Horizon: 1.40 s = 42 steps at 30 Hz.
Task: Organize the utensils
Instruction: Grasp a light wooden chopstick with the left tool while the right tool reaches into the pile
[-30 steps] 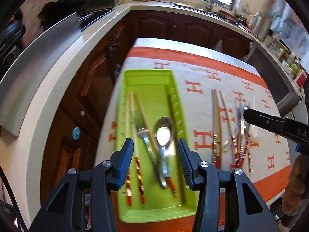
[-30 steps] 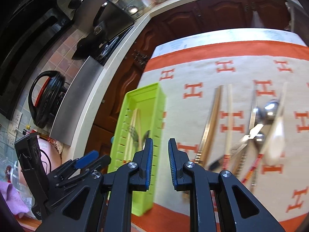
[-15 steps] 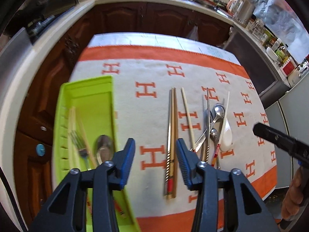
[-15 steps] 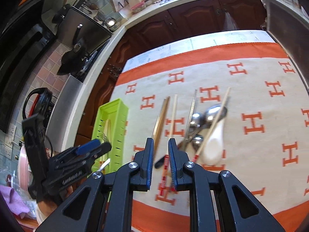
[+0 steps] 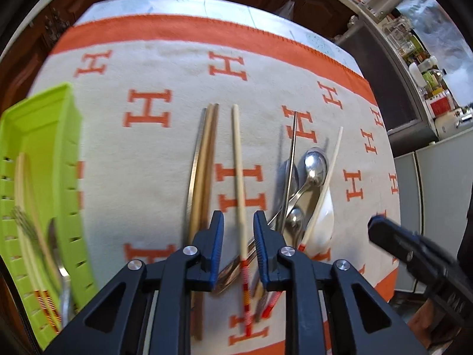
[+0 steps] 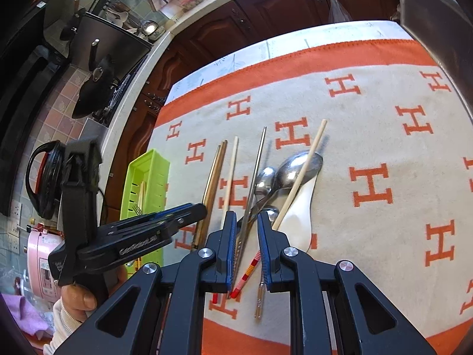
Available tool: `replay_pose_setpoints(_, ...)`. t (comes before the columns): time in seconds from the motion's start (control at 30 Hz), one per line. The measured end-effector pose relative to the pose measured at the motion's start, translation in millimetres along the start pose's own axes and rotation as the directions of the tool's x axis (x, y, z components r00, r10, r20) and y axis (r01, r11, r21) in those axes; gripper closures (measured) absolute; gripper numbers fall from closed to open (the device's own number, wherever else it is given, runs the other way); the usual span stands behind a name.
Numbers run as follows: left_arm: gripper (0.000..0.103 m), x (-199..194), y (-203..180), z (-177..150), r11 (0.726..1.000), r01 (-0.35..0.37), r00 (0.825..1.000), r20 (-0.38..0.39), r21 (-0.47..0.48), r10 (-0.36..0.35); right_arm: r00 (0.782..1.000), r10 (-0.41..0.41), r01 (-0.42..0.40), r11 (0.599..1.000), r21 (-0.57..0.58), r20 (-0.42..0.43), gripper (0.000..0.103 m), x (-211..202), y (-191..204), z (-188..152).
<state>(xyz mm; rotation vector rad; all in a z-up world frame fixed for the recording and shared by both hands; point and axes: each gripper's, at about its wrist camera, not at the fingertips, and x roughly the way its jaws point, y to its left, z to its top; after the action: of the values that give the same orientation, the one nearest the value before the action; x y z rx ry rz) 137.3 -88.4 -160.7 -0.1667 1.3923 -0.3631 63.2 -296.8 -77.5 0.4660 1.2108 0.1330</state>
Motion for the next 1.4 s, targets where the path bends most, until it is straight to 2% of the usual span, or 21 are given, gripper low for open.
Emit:
replay_pose_setpoints(0.27,0.085,37.2,-12.0,11.4,0.999,-0.03,0.999,-0.045,-0.034,0.028,1.0,0.02,-0.02,1.0,0.005,-0.024,0.087,15.0,-9.0,2.6)
replay_pose_setpoints(0.53,0.085,45.0,-37.7,8.0,0.987,-0.155,0.987,-0.027,0.043,0.156,0.998,0.033,-0.034,0.999,-0.004,-0.048,0.087,27.1,-9.4,2.6)
replay_pose_setpoints(0.77,0.085,46.4,-49.9,-0.8,0.97,-0.222,0.975,-0.01,0.094,0.224,0.997,0.041,-0.041,0.999,-0.002,-0.064,0.087,37.4,-9.9,0.1)
replay_pose_setpoints(0.87,0.085,45.7,-49.9,-4.1,0.971,-0.222,0.975,0.004,0.085,0.223,0.997,0.042,-0.042,0.999,-0.005,-0.066,0.087,40.6,-8.6,-0.5)
replay_pose_setpoints(0.93,0.096,45.2,-49.4,-5.8,0.969,-0.233,0.972,0.013,0.082,0.233,0.997,0.041,-0.042,0.999,-0.009,-0.066,0.087,41.4,-8.2,-0.8)
replay_pose_setpoints(1.0,0.099,43.2,-44.4,-7.5,0.974,-0.217,0.976,0.02,0.065,0.217,0.997,0.042,-0.043,0.999,-0.009,-0.065,0.087,41.6,-7.6,-1.5)
replay_pose_setpoints(1.1,0.1,38.7,-32.6,-9.5,0.985,-0.168,0.986,0.023,0.034,0.168,0.997,0.043,-0.044,0.999,-0.011,-0.067,0.087,42.8,-6.1,-3.0)
replay_pose_setpoints(1.27,0.1,28.0,-18.8,-13.0,0.987,-0.16,0.986,0.035,0.006,0.16,0.996,0.042,-0.043,0.999,-0.007,-0.077,0.087,49.8,0.3,-1.9)
replay_pose_setpoints(1.4,0.1,2.5,-3.8,-19.4,0.992,-0.129,0.99,0.054,-0.014,0.13,0.996,0.039,-0.039,0.999,-0.001,-0.083,0.087,59.1,7.0,2.8)
